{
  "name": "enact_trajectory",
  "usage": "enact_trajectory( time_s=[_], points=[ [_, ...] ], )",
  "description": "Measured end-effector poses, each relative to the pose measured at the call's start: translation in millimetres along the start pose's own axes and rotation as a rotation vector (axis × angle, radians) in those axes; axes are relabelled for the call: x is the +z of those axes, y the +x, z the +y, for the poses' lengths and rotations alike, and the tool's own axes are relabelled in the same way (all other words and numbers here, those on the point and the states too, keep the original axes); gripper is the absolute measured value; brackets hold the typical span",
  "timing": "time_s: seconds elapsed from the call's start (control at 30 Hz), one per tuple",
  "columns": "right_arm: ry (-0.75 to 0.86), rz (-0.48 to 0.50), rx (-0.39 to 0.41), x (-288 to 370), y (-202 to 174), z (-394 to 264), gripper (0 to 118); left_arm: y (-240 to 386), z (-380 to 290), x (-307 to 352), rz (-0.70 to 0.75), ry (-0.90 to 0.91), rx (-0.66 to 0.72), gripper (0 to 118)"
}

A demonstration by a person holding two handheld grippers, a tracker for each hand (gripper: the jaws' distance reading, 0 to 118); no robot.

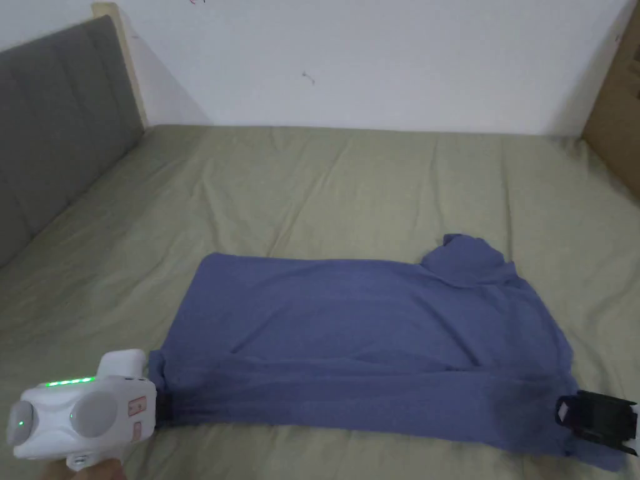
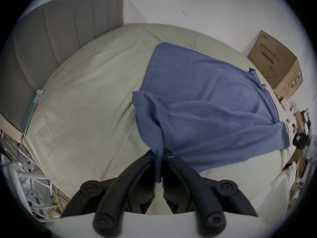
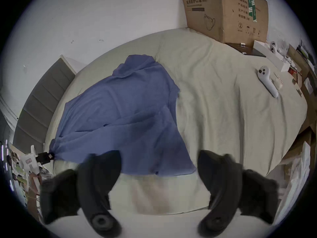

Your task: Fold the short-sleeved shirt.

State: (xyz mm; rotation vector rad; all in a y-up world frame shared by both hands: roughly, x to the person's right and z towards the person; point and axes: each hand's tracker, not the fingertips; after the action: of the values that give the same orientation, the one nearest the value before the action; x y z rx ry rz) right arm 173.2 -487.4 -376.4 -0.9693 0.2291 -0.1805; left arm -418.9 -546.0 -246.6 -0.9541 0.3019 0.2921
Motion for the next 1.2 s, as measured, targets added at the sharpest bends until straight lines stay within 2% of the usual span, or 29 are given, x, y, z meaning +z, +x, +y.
enact_trajectory(
  time_s=[0.13,0.17,0.2,0.23,0.27,0.3,0.33,0.37,0.4,0.43,0.47,0.6,0.67,0.73,0.8,0.87,0.9,0.93,0.97,1.0,1.03,1.07,1.1,1.13,1.2],
  points=[
    [-0.032,0.012,0.009,-26,0,7,93,11,-1,17,0.003,0.002,-0.019,6],
    [-0.068,0.003,0.023,-40,1,6,84,15,-2,24,0.0,0.005,-0.013,6],
    [-0.109,-0.023,0.034,-54,1,4,60,16,-1,26,-0.001,0.007,-0.012,6],
    [-0.17,-0.056,0.03,-79,9,2,42,16,0,27,-0.003,0.006,-0.014,5],
    [-0.224,-0.058,0.044,-94,11,-5,38,18,1,28,-0.004,0.003,-0.02,5],
    [-0.175,-0.06,0.045,-93,7,-9,15,19,1,31,-0.007,0.003,-0.024,5],
    [-0.144,-0.074,0.044,-77,1,-5,7,21,2,34,-0.007,0.002,-0.028,5],
    [-0.127,0.007,0.034,-69,-6,-3,7,24,3,38,-0.002,0.006,-0.039,5],
    [-0.127,0.029,0.01,-66,-9,-3,7,25,4,41,0.0,0.013,-0.05,5],
    [-0.16,-0.037,0.086,-67,-13,-1,7,26,6,44,0.003,0.013,-0.064,5],
    [-0.143,-0.049,0.127,-65,-13,0,7,27,7,48,0.001,0.015,-0.075,5],
    [-0.115,0.02,0.021,-41,-1,6,7,26,12,66,-0.007,0.033,-0.1,5],
    [-0.114,0.019,0.042,-24,-1,7,7,28,13,78,-0.007,0.04,-0.117,5],
    [-0.145,-0.014,0.117,-14,-2,4,7,27,8,87,0.006,0.048,-0.15,5],
    [-0.156,-0.015,0.123,-6,0,-8,7,26,0,95,-0.007,0.038,-0.156,5],
    [-0.169,-0.015,0.094,-4,8,-21,7,22,-16,96,-0.011,0.019,-0.157,6],
    [-0.171,-0.013,0.09,-5,12,-29,16,22,-24,95,-0.006,0.007,-0.169,13],
    [-0.17,-0.012,0.091,-8,14,-36,36,23,-33,92,0.002,-0.01,-0.188,31],
    [-0.172,-0.016,0.09,-13,16,-41,43,21,-41,85,0.002,-0.029,-0.199,39],
    [-0.19,-0.015,0.078,-18,18,-45,43,21,-47,80,0.017,-0.047,-0.195,39],
    [-0.219,-0.049,0.072,-19,17,-48,68,21,-50,77,0.042,-0.073,-0.193,64],
    [-0.218,-0.08,0.085,-19,16,-50,79,21,-53,76,0.085,-0.084,-0.189,84],
    [-0.208,-0.077,0.099,-16,16,-51,78,12,-53,71,0.072,-0.067,-0.179,95],
    [-0.188,-0.074,0.102,-10,16,-48,78,9,-51,74,0.064,-0.055,-0.166,99],
    [-0.142,-0.063,0.098,2,12,-35,78,8,-39,87,0.032,0.008,-0.127,99]
  ],
)
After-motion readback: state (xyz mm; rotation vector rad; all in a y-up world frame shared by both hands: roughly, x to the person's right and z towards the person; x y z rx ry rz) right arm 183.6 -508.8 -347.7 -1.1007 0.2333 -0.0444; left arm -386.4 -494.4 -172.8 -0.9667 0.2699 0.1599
